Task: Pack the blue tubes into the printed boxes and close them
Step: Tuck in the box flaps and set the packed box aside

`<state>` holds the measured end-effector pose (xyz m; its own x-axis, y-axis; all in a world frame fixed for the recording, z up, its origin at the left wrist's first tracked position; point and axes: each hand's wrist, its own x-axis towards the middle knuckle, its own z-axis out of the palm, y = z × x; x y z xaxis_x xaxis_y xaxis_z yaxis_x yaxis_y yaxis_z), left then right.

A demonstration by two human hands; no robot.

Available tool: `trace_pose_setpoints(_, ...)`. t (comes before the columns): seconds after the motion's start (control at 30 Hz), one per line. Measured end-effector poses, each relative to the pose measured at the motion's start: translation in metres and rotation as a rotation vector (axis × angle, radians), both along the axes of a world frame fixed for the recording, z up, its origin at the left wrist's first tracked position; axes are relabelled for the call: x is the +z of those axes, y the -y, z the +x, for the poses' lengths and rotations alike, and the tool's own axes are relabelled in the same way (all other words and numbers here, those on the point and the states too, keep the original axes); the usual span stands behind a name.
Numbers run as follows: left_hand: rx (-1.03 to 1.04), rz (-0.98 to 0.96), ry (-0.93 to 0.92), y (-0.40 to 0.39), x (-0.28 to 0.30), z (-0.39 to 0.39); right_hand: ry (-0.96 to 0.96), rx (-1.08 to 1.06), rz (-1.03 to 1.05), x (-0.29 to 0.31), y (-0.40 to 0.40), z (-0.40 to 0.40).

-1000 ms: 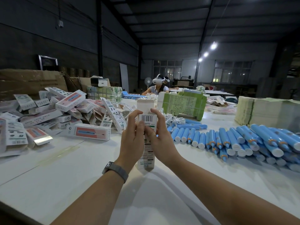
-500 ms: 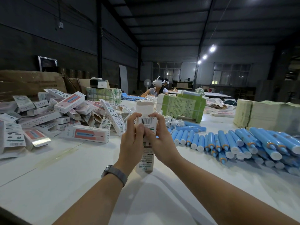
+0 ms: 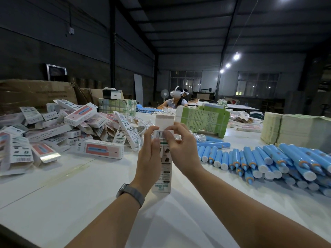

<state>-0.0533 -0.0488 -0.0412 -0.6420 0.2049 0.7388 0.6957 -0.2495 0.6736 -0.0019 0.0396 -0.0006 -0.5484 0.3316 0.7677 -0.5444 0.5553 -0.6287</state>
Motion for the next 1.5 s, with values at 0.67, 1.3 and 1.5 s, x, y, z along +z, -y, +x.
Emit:
trace_pose_setpoints(0.67, 0.079, -0.052, -0.093, -0.001, -0.004, -0.004, -0.011, 0.046, 0.005, 0.003, 0.0, 0.004)
trace_pose_setpoints(1.3, -0.036, -0.014, -0.036, 0.001, 0.001, -0.006, -0.002, 0.012, 0.005, 0.008, -0.001, 0.006)
trace_pose_setpoints(1.5, -0.024, -0.029, -0.027, 0.002, 0.001, -0.006, 0.018, -0.028, 0.003, 0.009, 0.001, 0.004)
